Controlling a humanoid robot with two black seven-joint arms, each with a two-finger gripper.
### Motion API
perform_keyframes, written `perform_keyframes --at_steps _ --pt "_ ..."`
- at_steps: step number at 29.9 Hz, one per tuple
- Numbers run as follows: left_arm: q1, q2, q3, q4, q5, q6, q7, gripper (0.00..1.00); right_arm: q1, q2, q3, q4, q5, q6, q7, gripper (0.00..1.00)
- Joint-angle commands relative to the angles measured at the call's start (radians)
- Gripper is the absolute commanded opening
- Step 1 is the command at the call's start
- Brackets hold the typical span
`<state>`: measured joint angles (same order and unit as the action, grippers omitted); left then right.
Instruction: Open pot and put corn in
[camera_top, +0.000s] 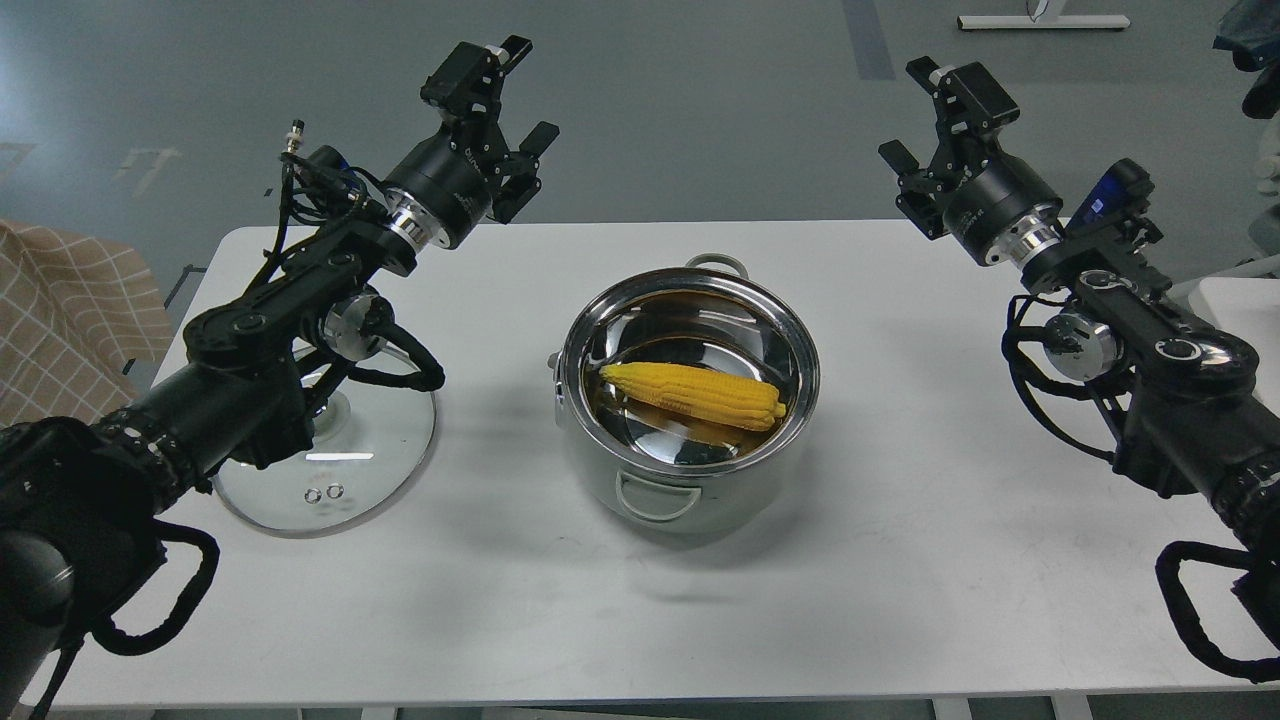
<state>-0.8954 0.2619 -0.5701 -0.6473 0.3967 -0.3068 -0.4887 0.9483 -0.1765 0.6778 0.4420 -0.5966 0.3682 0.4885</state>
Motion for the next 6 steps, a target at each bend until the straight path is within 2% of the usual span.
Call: perform_keyframes --at_steps 1,6 --pt "0.001 -0.004 -0.007 0.014 -0.053 -0.008 0.0 0.97 -0.006 0.005 0.008 0.017 0.055 0.008 0.0 0.98" --pt "0.003 -0.004 -0.007 0.014 -0.061 -0.011 0.0 0.98 -0.01 0.005 0.008 0.055 0.081 0.003 0.0 0.98"
